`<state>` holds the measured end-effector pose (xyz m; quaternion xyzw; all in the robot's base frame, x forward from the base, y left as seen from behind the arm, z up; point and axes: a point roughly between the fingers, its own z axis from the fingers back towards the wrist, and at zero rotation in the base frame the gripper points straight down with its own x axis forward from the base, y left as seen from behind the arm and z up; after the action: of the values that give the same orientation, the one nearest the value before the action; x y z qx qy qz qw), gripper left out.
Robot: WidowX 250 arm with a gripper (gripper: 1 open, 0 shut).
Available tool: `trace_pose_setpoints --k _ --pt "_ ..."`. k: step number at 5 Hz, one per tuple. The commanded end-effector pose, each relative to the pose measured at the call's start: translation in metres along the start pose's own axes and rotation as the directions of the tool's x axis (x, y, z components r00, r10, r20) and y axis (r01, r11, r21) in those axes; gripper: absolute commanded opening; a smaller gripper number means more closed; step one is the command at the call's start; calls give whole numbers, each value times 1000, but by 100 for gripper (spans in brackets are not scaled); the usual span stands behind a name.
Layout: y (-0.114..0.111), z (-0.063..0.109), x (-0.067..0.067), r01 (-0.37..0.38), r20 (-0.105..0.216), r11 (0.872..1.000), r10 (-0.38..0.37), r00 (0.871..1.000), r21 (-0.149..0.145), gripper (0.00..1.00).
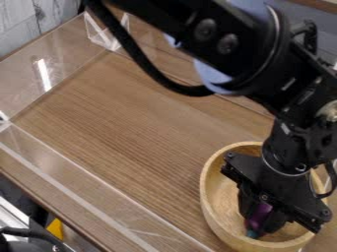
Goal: Remove the purple eggplant from inside the brown bowl and put it on the table
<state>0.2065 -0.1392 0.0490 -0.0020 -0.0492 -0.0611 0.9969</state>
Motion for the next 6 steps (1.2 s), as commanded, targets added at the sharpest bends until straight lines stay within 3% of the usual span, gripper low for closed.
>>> trace_pose_setpoints --k 1,6 --pt "-1 7 2 10 14 1000 -10 1000 3 0" --pt "5 24 1 0 -1 999 0 1000 48 0"
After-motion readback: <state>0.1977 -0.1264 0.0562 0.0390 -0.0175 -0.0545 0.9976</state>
